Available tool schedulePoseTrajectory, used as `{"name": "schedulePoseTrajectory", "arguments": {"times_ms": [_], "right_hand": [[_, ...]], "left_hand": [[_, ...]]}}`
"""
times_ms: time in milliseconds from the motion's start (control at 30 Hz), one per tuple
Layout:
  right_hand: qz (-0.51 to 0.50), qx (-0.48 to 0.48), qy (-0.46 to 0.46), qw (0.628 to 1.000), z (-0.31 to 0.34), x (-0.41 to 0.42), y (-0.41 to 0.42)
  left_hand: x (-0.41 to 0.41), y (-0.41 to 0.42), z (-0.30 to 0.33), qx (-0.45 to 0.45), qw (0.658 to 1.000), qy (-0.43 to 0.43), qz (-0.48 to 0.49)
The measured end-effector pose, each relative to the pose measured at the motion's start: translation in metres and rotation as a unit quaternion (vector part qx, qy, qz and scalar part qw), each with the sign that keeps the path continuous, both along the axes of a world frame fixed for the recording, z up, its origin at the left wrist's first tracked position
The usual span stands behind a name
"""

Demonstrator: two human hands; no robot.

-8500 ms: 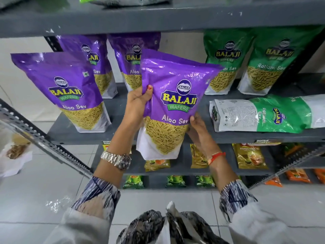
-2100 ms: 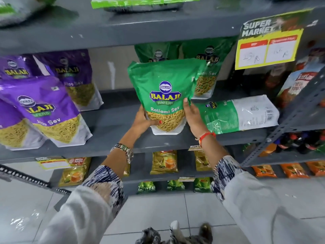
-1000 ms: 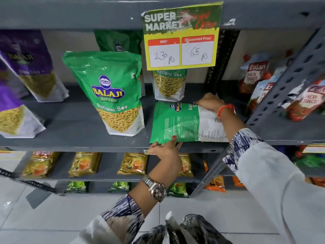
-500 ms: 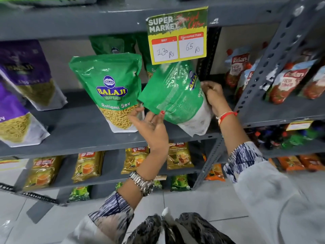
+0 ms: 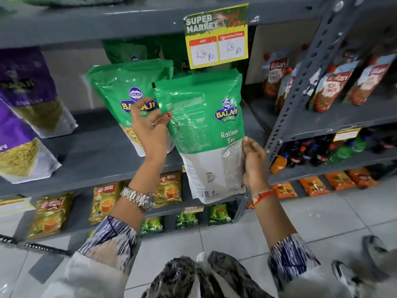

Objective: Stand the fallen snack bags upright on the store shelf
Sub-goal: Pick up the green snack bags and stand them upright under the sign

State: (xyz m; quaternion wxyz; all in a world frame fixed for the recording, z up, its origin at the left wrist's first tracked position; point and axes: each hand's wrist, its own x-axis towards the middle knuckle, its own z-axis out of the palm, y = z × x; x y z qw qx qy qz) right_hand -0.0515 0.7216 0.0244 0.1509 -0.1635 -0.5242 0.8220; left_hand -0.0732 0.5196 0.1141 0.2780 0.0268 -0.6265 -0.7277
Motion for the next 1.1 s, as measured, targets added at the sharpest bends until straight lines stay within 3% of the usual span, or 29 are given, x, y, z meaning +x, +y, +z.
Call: {"name": "schedulePoseTrajectory", "arguments": {"times_ms": [133, 233, 300, 400, 500, 667, 833, 900, 1000, 1100], "right_hand": [[-0.050, 0.010, 0.015, 0.999, 0.009, 0.024, -0.014], [-0.106, 0.013, 0.054, 0.993, 0.020, 0.040, -0.025], [-0.133, 0.068, 0.109, 0.983, 0.030, 0.053, -0.038], [-0.178, 0.223, 0.189, 0.940, 0.033, 0.065, -0.057], [-0.199, 0.342, 0.204, 0.895, 0.025, 0.070, -0.065], [-0.188, 0.411, 0.208, 0.867, 0.019, 0.078, -0.079], [-0.158, 0.456, 0.226, 0.846, 0.022, 0.088, -0.085], [-0.119, 0.421, 0.234, 0.868, 0.025, 0.090, -0.081], [-0.118, 0.246, 0.232, 0.934, 0.034, 0.083, -0.061], [-0.086, 0.085, 0.136, 0.983, 0.032, 0.052, -0.028]], "left_hand": [[0.013, 0.008, -0.001, -0.087, 0.993, -0.069, 0.029], [0.040, 0.037, 0.002, -0.248, 0.961, -0.111, -0.057], [0.050, 0.058, 0.001, -0.291, 0.934, -0.160, -0.132], [0.046, 0.074, 0.002, -0.273, 0.929, -0.190, -0.162], [0.040, 0.073, 0.001, -0.235, 0.941, -0.195, -0.146], [0.058, 0.073, 0.003, -0.143, 0.980, -0.123, -0.063], [0.067, 0.066, -0.001, -0.088, 0.993, -0.074, -0.038], [0.065, 0.058, -0.002, -0.067, 0.995, -0.070, -0.034], [0.054, 0.043, -0.008, -0.062, 0.995, -0.073, -0.036], [0.045, 0.038, -0.021, -0.101, 0.986, -0.115, -0.066]]}}
